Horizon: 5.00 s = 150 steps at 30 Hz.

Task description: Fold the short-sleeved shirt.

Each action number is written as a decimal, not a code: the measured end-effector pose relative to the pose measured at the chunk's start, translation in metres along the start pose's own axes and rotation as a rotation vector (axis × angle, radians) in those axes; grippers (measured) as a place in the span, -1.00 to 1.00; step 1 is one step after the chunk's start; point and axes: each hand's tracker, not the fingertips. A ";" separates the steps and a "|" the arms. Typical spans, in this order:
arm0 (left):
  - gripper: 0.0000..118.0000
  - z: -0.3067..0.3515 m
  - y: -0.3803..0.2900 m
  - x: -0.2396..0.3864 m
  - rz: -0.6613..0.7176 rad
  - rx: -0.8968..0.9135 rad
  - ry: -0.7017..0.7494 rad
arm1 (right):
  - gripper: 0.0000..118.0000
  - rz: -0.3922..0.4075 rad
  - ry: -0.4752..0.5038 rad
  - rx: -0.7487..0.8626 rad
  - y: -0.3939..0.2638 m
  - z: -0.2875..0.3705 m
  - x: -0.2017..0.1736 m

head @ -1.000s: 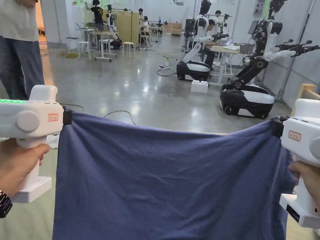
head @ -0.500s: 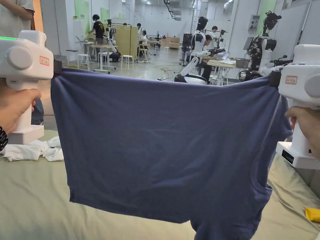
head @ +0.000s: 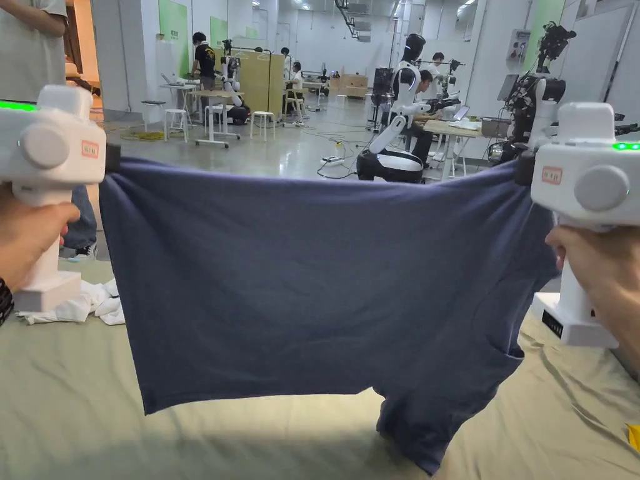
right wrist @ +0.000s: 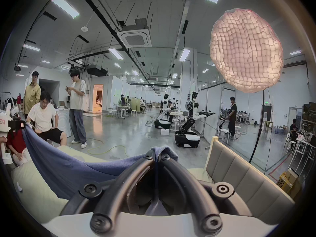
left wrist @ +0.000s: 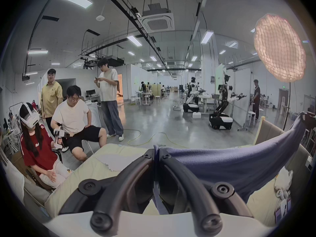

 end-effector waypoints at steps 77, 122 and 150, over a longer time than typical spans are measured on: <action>-0.95 0.170 -0.293 0.095 -0.016 0.097 -0.126 | -1.00 -0.094 -0.042 -0.010 -0.287 0.209 -0.082; -0.58 0.143 -0.473 -0.013 -0.014 -0.895 -0.068 | -1.00 -0.041 -0.006 -0.279 -0.341 0.202 -0.073; -0.89 0.163 -0.439 0.001 0.082 -0.833 -0.095 | -0.44 -0.032 0.048 -1.050 -0.461 0.256 -0.001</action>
